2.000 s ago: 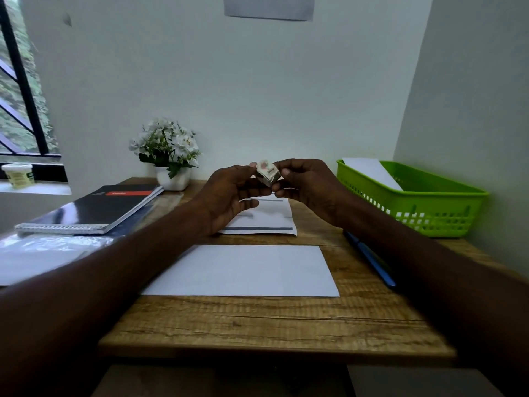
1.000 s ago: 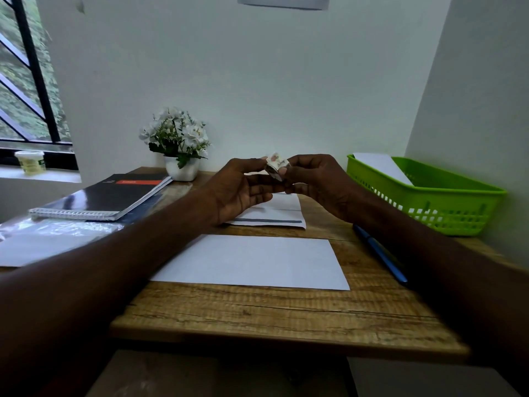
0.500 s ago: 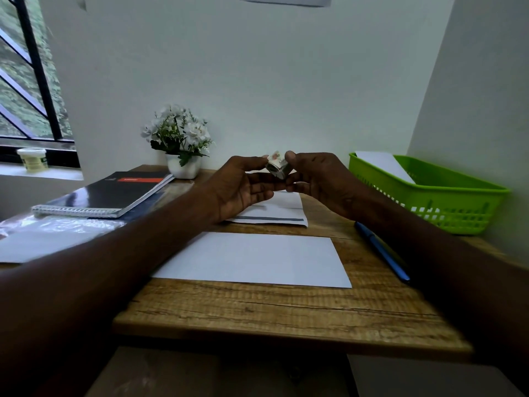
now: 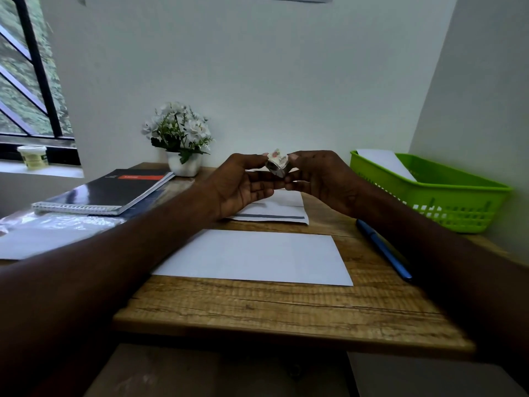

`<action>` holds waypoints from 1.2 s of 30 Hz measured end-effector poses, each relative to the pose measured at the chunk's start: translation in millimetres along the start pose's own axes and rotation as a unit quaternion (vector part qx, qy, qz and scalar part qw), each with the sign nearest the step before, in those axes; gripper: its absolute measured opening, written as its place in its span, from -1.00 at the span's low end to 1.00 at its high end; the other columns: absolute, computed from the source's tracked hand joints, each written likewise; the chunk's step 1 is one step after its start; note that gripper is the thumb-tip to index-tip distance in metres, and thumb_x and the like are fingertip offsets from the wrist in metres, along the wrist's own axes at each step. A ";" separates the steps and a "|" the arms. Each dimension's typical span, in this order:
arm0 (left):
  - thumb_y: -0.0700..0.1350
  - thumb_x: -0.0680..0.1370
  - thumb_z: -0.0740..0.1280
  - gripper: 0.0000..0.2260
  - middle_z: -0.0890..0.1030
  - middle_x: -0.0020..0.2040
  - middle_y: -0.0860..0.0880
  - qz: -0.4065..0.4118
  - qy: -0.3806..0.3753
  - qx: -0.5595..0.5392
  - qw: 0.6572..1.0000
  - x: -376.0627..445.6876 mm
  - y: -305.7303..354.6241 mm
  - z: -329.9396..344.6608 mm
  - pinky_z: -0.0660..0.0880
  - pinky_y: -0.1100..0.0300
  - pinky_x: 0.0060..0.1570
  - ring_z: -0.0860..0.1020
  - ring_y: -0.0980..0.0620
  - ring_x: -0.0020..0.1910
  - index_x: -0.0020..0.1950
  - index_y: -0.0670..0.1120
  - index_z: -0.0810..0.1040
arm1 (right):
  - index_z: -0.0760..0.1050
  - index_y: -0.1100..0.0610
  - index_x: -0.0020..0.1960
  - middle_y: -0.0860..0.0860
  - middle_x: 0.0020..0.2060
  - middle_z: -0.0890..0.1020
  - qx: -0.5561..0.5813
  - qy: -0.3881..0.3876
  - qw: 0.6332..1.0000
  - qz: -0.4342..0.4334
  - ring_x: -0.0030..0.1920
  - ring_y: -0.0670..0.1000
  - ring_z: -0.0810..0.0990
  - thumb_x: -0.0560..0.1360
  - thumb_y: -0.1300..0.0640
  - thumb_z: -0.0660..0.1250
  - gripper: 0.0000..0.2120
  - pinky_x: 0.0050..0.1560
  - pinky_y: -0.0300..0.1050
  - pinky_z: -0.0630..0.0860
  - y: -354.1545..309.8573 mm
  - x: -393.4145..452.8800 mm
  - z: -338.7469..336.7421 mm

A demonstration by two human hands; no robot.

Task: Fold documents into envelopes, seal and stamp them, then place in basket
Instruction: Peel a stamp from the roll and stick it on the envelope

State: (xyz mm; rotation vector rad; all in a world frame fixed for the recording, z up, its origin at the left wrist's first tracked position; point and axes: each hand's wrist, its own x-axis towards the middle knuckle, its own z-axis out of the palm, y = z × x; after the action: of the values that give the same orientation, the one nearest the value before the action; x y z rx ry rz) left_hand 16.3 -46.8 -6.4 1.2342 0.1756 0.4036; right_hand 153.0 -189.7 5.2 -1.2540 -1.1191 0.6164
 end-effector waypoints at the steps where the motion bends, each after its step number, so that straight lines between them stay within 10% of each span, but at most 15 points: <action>1: -0.09 0.63 0.27 -0.82 0.69 0.11 -0.22 0.000 0.000 -0.001 1.000 -0.1 0.3 0.0 0.55 0.15 -0.09 0.68 -0.14 0.08 0.10 -0.13 0.61 | 0.58 0.36 0.22 0.22 0.04 0.64 0.007 -0.001 1.000 0.003 -0.10 0.08 0.61 0.65 0.26 0.25 -0.76 -0.02 -0.10 0.62 -0.6 -0.1 -0.3; 36: -0.10 0.63 0.30 -0.88 0.68 0.13 -0.18 -0.013 -0.009 -0.001 1.000 0.9 2.0 -3.6 0.58 0.03 -0.01 0.68 -0.14 0.14 0.11 -0.06 0.60 | 0.67 0.22 -0.01 0.16 -0.02 0.67 -0.052 0.009 0.998 -0.031 0.00 0.11 0.63 0.59 0.24 0.39 -0.91 0.03 -0.08 0.63 7.0 0.9 -2.7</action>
State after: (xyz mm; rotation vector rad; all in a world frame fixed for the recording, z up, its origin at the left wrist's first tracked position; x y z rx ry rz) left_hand 15.5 -42.7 -5.6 1.2315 0.1745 0.3703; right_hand 157.1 -188.3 -0.9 -1.3057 -1.1834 0.5057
